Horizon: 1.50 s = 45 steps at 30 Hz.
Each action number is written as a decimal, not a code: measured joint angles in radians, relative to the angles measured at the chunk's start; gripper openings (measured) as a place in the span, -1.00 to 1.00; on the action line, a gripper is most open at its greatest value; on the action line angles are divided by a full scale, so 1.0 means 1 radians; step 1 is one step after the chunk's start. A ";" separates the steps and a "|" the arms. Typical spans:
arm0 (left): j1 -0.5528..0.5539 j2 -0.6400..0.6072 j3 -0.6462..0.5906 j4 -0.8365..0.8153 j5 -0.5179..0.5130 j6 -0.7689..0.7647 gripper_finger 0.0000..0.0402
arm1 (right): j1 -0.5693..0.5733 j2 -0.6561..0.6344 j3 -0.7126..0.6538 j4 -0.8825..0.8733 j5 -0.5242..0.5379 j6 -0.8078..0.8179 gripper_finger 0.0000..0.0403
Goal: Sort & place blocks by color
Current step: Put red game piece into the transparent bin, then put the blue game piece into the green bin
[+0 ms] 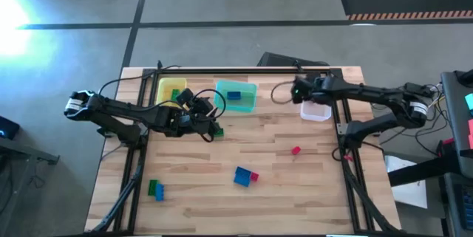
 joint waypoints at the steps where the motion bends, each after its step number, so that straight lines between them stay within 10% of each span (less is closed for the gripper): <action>1: 0.000 0.000 0.000 0.000 0.000 0.000 0.05 | -0.034 -0.003 -0.017 0.033 -0.024 -0.021 -0.40; 31: 0.000 0.000 0.000 0.000 0.000 -0.002 0.05 | -0.202 0.174 -0.132 0.305 -0.054 -0.087 -0.04; 45: 0.000 0.000 0.000 0.000 0.001 -0.009 0.05 | -0.140 -0.032 -0.049 0.251 -0.061 -0.151 0.18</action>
